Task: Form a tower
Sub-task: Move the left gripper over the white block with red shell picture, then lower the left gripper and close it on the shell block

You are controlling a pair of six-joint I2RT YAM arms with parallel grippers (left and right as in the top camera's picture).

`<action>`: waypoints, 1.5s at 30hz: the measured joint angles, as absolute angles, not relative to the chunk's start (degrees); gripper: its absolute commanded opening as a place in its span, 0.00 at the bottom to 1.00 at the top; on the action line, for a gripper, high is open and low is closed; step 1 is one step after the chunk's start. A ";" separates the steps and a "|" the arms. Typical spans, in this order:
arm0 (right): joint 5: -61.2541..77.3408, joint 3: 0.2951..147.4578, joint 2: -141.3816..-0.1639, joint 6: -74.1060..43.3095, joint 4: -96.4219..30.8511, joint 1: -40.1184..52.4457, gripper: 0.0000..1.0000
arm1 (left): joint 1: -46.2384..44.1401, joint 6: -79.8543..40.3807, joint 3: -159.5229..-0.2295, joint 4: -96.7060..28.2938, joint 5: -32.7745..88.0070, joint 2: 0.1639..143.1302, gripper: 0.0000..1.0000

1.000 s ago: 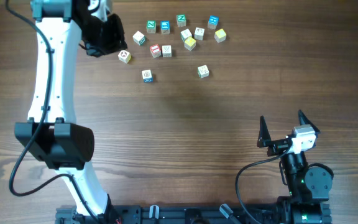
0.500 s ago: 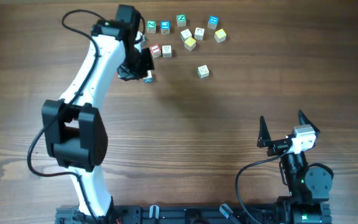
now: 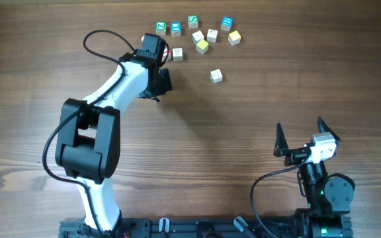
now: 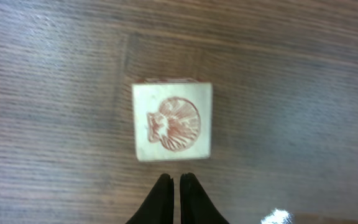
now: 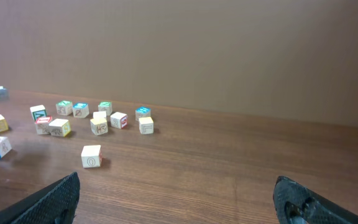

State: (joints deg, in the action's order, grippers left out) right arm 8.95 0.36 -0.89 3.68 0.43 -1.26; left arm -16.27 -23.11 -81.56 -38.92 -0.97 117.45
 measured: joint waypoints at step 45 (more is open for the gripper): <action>8.97 0.36 -0.89 3.68 0.43 -1.26 1.00 | -16.27 -23.03 -81.21 -26.46 -5.15 120.81 0.50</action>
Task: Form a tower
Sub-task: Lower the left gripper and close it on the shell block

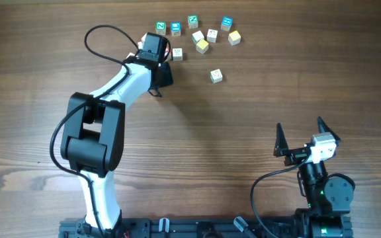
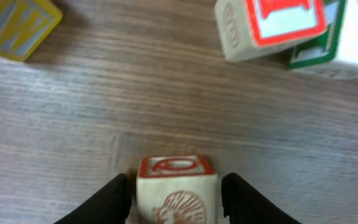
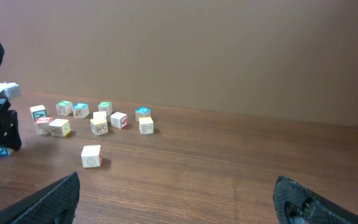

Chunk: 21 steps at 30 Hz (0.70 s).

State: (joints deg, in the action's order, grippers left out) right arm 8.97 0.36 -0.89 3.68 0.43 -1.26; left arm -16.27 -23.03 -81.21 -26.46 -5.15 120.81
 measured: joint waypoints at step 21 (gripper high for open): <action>8.97 0.36 -0.89 3.68 0.43 -1.26 1.00 | -15.94 -23.05 -81.21 -25.67 -5.32 120.81 0.43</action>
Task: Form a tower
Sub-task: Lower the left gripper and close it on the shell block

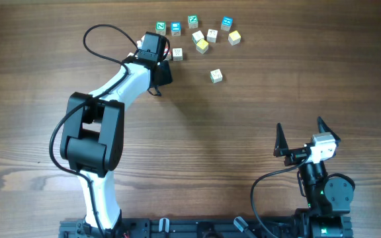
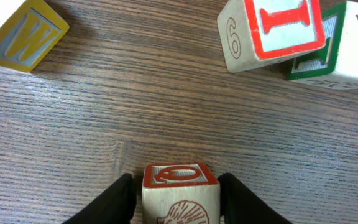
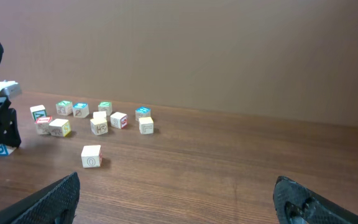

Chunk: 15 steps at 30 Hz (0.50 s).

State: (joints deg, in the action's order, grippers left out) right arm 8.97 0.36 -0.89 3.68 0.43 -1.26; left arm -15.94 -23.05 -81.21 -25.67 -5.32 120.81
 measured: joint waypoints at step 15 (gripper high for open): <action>8.97 0.36 -0.89 3.68 0.43 -1.26 1.00 | -15.94 -23.03 -81.21 -25.89 -5.32 120.40 0.42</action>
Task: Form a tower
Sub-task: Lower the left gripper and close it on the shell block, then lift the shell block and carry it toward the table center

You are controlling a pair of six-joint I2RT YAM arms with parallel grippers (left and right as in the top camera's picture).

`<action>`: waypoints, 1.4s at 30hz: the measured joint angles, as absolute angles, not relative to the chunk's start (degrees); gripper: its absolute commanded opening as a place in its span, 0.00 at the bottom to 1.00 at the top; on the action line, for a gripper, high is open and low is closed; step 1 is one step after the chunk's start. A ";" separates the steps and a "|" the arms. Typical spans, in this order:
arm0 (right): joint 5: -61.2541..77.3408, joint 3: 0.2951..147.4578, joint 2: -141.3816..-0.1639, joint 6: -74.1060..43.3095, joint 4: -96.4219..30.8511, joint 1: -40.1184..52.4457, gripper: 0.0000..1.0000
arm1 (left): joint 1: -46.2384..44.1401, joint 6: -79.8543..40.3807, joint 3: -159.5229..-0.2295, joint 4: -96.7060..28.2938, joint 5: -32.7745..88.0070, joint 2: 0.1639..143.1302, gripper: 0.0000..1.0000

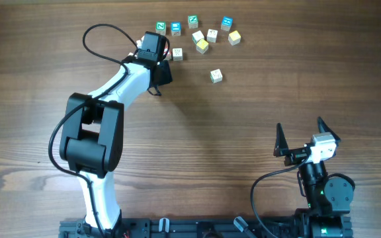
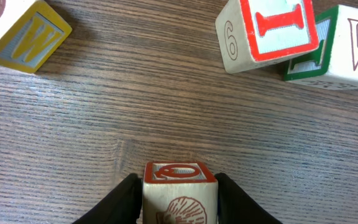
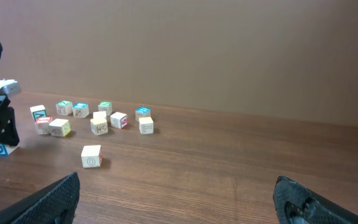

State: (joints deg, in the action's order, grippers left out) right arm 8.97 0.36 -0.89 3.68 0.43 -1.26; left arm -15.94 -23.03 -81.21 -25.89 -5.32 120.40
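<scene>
A cream block with a red shell drawing and a red-framed top [image 2: 180,194] sits on the wood table between the fingers of my left gripper [image 2: 179,199]. The black fingers [image 2: 124,199] press against both its sides. In the overhead view the left gripper [image 1: 161,73] covers that block, just below the block cluster [image 1: 200,36]. My right gripper [image 1: 303,142] rests near the table's front right, open and holding nothing [image 3: 176,193].
In front of the left wrist lie a yellow W block [image 2: 28,32], a red I block [image 2: 269,31] and a green-edged W block [image 2: 350,46]. One block [image 1: 215,76] lies apart below the cluster. The left arm's cable [image 1: 104,39] loops over the table.
The left fingers have closed the small gaps beside the shell block and now touch both its sides. The right arm and the other blocks are unchanged.
First the left gripper was shut, above the shell block and looking down on it. Then it stood low with open fingers on either side of the block. The gap shrank, and now the fingers grip the block. The right arm stayed still.
</scene>
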 measured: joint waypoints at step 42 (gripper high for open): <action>8.97 0.36 -0.89 3.68 0.40 -1.26 1.00 | -15.92 -23.05 -81.36 -56.95 2.85 87.85 0.15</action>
State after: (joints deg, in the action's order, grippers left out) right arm 8.97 0.36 -0.89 3.68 0.40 -1.26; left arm -15.92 -23.05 -81.36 -56.95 2.85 87.85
